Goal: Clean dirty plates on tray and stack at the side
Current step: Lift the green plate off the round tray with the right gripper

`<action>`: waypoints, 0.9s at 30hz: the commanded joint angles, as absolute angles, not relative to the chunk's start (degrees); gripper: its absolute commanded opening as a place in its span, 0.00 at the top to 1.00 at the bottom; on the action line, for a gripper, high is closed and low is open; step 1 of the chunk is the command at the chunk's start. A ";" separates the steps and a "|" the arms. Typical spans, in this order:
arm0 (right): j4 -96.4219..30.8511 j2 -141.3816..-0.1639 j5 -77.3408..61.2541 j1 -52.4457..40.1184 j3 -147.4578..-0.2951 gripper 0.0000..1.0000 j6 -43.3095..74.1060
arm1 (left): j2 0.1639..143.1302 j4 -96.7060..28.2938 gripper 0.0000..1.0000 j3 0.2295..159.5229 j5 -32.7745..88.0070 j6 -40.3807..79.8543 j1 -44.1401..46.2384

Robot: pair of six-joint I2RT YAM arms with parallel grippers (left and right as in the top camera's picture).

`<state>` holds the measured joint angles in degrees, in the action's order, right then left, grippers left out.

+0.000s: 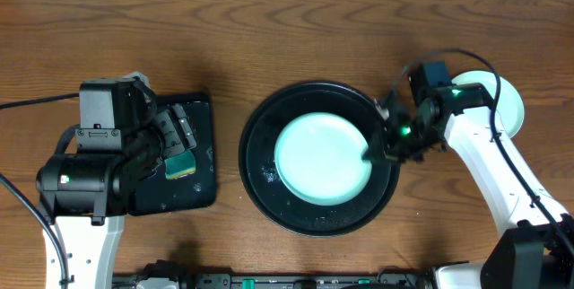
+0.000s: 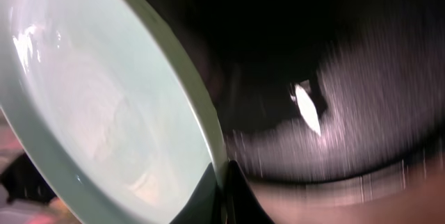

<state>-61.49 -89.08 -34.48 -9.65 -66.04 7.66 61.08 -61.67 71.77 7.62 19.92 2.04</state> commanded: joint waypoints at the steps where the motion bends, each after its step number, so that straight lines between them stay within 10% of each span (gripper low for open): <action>1: -53.43 -88.33 -39.92 -10.96 -66.85 0.98 5.56 | 61.10 -62.22 0.17 72.18 8.19 20.05 2.24; 9: -36.51 -88.27 -21.47 -15.05 -67.81 0.98 9.56 | 61.10 -63.42 0.17 72.18 8.16 20.05 2.24; 27: -61.93 -88.27 37.67 -34.54 -83.44 0.99 1.28 | 65.87 -63.48 0.17 72.12 8.16 20.05 2.24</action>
<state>-60.90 -89.08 22.33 -31.20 -81.25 3.22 65.04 -63.18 71.77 7.62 19.92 2.04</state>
